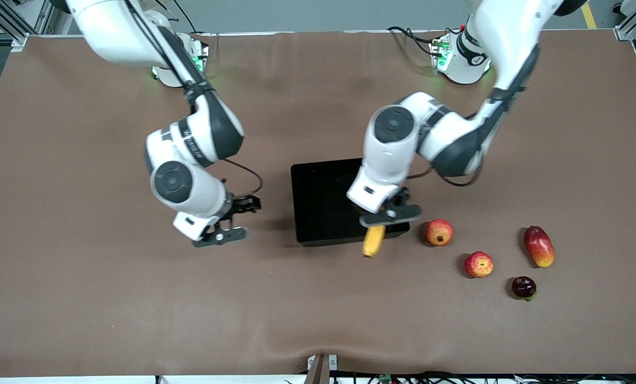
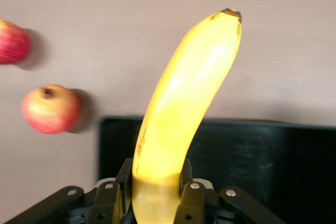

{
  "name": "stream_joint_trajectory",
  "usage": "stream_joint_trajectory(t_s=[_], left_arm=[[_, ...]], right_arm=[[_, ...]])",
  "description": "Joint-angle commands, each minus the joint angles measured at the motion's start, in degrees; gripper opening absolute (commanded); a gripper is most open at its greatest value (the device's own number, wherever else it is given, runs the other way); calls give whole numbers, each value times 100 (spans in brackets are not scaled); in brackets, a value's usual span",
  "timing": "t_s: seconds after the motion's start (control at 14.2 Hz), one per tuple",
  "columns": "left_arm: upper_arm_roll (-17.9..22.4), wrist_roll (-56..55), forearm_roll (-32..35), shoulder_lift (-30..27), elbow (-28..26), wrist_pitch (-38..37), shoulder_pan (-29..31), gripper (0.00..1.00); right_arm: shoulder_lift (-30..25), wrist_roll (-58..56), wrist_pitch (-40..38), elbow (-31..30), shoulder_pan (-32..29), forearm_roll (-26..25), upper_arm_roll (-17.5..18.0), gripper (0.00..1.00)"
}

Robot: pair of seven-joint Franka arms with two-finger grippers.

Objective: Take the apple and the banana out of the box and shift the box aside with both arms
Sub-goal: 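Lift the banana out with the left gripper while the right gripper reaches the box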

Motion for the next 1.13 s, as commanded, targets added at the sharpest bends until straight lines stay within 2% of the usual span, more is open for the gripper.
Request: stream_joint_trajectory(t_s=[0.0,0.28,0.49,0.71,1.06], left_arm=[[-37,539,-349,-378,-288,-369,569,0],[-37,1435,-368,-660,-841,-432,1693,0],[-37,2052,-368,-607,-1018,-362,2486,0],[-29,1992,-377,-397,-1167,-221,2759,0],[6,1763,-307,7,-1493,508,3208,0]], right_arm=[[309,69,319,241,226,21,-33,100],[599,972,417,487,656,13,-42,100],[819,1290,882,488,876,13,-42,100],[995,1299,892,470,1087,-22,-42,100],[1145,1308,900,444,1149,4,-42,100]])
